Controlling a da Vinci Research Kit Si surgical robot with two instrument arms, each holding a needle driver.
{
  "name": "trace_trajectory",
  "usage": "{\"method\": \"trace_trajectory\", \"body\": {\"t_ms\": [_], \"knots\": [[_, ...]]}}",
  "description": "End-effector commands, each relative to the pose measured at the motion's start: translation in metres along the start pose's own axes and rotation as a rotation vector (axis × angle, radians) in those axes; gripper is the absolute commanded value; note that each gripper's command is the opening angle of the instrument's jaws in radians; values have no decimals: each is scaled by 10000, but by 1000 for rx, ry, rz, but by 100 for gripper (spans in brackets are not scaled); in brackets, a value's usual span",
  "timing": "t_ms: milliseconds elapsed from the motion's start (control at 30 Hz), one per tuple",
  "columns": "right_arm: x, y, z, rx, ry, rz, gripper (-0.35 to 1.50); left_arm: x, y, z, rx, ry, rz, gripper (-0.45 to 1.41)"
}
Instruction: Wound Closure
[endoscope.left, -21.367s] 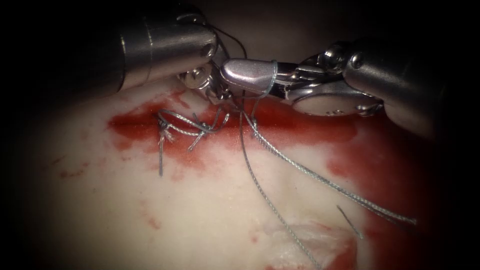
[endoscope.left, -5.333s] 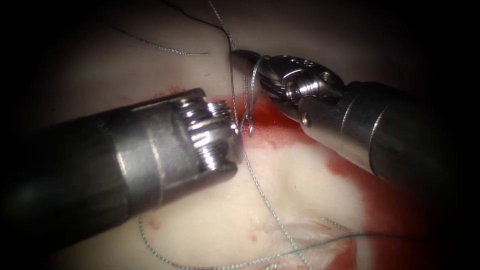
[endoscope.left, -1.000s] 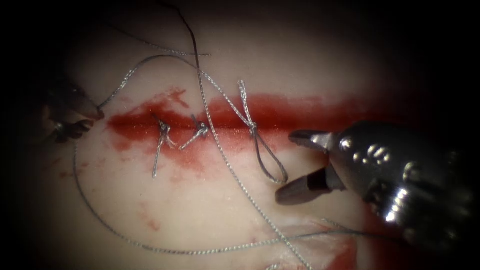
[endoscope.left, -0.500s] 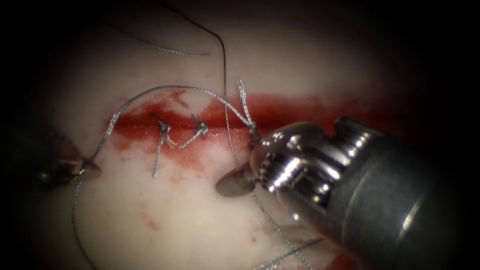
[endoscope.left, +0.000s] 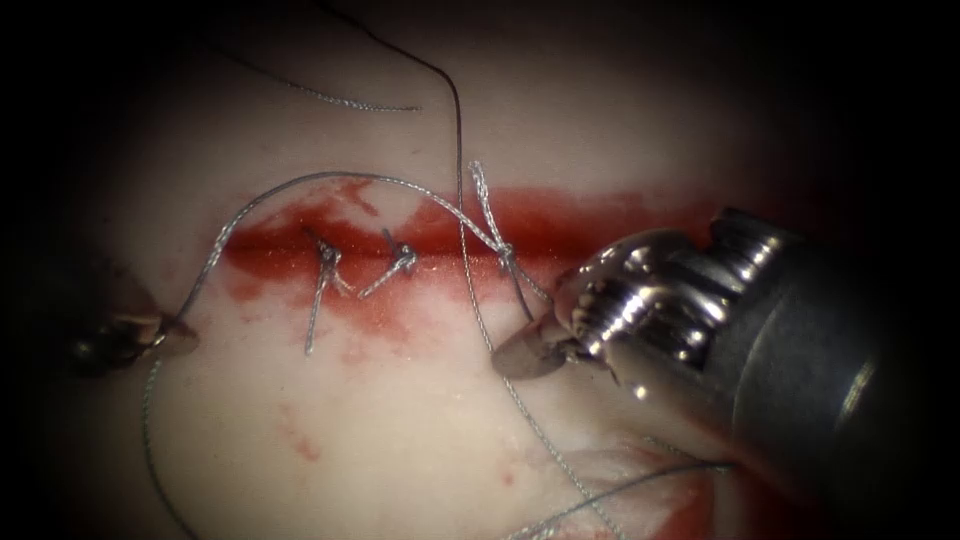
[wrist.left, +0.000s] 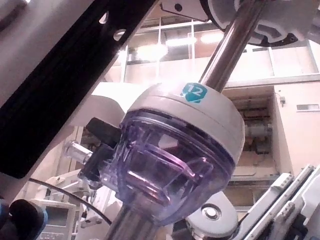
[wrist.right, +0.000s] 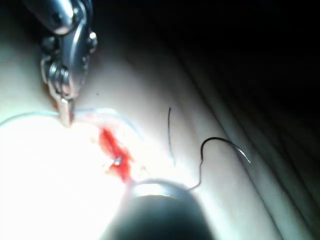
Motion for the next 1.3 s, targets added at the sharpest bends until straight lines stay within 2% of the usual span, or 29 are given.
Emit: {"method": "trace_trajectory", "body": {"t_ms": [33, 67, 100, 167, 200, 233, 367, 433, 467, 633, 700, 800, 833, 867, 967, 1067, 1100, 1133, 1167, 1200, 1300], "knots": [[13, 2, 1, -12, 15, -2, 4, -12, 1, -6, -1, -7, -1, -45], [13, 3, 3, -16, 14, -1, 17, -12, 1, -6, 0, -10, -2, -45], [14, 4, 2, -18, 17, 0, 41, -12, 1, -6, 0, -10, -2, -45], [16, 5, -4, -22, 22, 2, 49, -12, 1, -6, -1, -8, -2, -45], [17, 5, -8, -30, 32, 6, 79, -12, 1, -6, -1, -8, -3, -45], [18, 4, -12, -37, 40, 9, 86, -12, 1, -6, -1, -8, -3, -45], [20, 0, -22, -35, 48, 4, 71, -11, 1, -6, -3, -5, -4, -45], [18, -1, -20, -36, 51, -9, 88, -11, 0, -6, -3, -5, -5, -45], [17, -1, -18, -38, 53, -22, 105, -11, 0, -6, -3, -5, -6, -45], [17, -6, -18, -39, 52, -39, 99, -11, 0, -6, -4, -2, -7, -45], [17, -10, -16, -42, 53, -39, 89, -11, 0, -5, -6, 0, -8, -45], [15, -10, -10, -48, 57, -41, 84, -10, 0, -5, -7, 0, -9, -45], [14, -9, -8, -50, 59, -43, 94, -10, 0, -5, -7, 0, -9, -45], [14, -8, -7, -51, 59, -43, 96, -10, 0, -5, -7, 0, -9, -45], [14, -9, -5, -53, 61, -44, 93, -11, 0, -5, -8, 3, -10, -45], [14, -10, -2, -56, 62, -43, 74, -10, 0, -3, -11, 4, -11, -45], [14, -10, -1, -57, 62, -43, 59, -10, 0, -3, -12, 7, -11, -45], [14, -9, 2, -60, 64, -44, 26, -10, -1, -2, -14, 6, -12, -45], [14, -8, 4, -62, 65, -44, -18, -10, -1, -2, -14, 6, -12, -45], [14, -7, 5, -63, 66, -45, -35, -10, -1, -2, -14, 6, -12, -45], [15, 0, 4, -37, 62, -59, -35, -10, -1, -2, -16, 12, -13, -45]]}}
